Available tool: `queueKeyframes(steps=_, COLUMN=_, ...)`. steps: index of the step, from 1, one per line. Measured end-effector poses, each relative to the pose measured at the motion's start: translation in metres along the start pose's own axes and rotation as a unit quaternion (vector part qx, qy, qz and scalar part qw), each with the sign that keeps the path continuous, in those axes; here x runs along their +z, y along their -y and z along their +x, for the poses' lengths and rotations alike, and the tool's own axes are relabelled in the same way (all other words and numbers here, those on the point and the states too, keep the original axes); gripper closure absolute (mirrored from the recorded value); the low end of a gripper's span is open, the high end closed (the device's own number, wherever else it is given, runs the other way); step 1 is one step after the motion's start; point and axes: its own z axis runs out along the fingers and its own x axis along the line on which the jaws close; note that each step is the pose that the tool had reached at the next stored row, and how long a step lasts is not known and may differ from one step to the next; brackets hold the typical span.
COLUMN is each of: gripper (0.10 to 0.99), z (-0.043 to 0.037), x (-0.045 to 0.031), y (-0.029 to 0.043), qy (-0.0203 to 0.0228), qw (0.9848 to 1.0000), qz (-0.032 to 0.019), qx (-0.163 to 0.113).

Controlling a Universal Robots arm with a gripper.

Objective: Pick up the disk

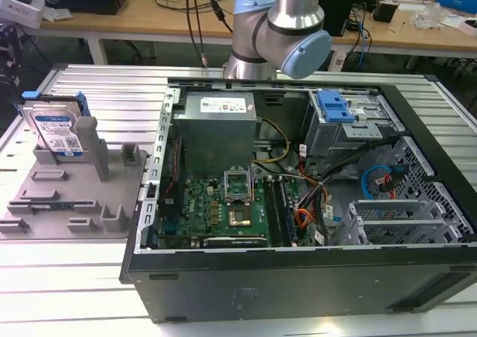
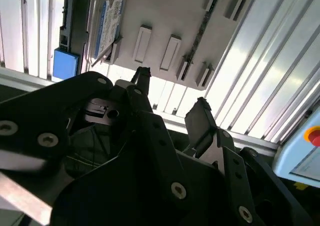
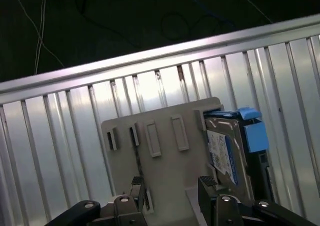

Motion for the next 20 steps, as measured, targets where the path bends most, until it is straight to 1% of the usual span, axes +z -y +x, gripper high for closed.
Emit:
queueKeyframes(steps=3, gripper=0.529, z=0.0000, x=0.0003, y=0.0001, qy=-0.0025, qw=0.9997, qz=0.0003, qx=-0.023)
queueKeyframes(steps=9, gripper=0.529, z=-0.0001, x=0.0003, y=0.0001, qy=-0.0026, qw=0.9997, qz=0.0004, qx=-0.025)
queueKeyframes(steps=12, gripper=0.529, z=-0.0056, x=0.0003, y=-0.0004, qy=-0.0027, qw=0.9995, qz=0.0004, qx=-0.032)
queueKeyframes(steps=16, gripper=0.529, z=-0.0166, x=0.0004, y=-0.0025, qy=-0.0032, qw=0.9990, qz=0.0004, qx=-0.044)
queueKeyframes(steps=17, gripper=0.529, z=-0.0216, x=0.0005, y=-0.0034, qy=-0.0036, qw=0.9988, qz=0.0005, qx=-0.048)
queueKeyframes(steps=19, gripper=0.529, z=-0.0369, x=0.0007, y=-0.0063, qy=-0.0054, qw=0.9983, qz=0.0013, qx=-0.059)
queueKeyframes(steps=20, gripper=0.529, z=-0.0426, x=0.0007, y=-0.0074, qy=-0.0059, qw=0.9981, qz=0.0020, qx=-0.062)
